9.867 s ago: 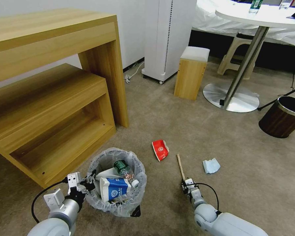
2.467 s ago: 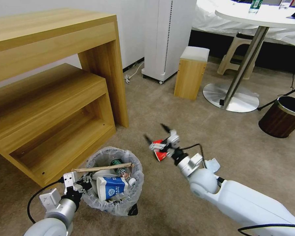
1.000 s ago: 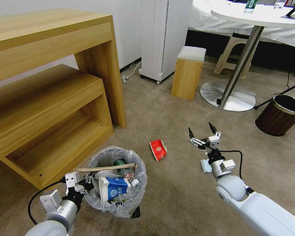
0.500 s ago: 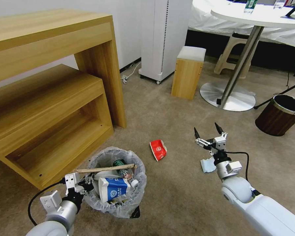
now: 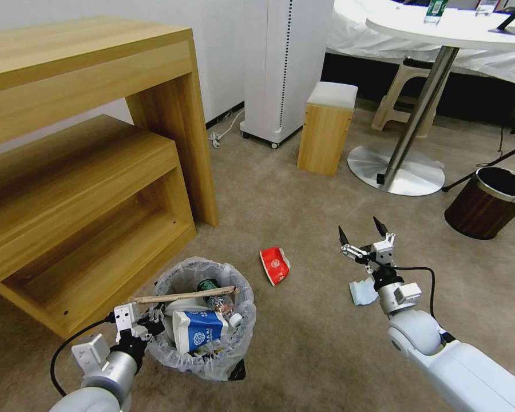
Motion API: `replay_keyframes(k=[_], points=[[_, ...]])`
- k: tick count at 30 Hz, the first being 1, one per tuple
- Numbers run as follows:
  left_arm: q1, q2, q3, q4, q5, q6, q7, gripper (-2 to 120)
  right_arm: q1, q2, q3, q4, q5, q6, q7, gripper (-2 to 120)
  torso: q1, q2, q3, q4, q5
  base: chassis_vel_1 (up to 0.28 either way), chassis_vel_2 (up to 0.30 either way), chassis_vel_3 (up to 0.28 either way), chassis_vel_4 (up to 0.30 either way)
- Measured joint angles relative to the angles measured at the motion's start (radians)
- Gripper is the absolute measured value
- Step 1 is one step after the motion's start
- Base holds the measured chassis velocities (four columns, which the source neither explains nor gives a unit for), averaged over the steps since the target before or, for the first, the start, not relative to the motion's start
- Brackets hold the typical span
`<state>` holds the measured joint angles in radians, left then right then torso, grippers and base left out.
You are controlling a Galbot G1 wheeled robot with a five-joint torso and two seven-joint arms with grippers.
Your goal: Pick up the trash bin and place the garbage on the floor into it.
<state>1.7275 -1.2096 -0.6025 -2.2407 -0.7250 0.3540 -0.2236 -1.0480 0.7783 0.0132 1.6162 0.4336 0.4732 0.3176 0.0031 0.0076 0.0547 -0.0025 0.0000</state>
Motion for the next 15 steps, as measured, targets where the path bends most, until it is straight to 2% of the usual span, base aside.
replay_keyframes(k=[8,15], points=[[-0.001,-0.007,-0.003,-0.003,0.002,-0.001,0.0,1,0.006,-0.001,-0.009,-0.006,-0.005,0.011,-0.012,97,0.0,0.0,0.0,0.0002,-0.0001,-0.187,0.175,0.179,-0.195],[-0.011,-0.008,-0.017,0.011,0.008,-0.007,0.001,1,0.017,0.008,-0.03,-0.021,-0.017,0.053,-0.031,99,0.0,0.0,0.0,0.0,0.0,-0.103,0.101,0.078,-0.108]])
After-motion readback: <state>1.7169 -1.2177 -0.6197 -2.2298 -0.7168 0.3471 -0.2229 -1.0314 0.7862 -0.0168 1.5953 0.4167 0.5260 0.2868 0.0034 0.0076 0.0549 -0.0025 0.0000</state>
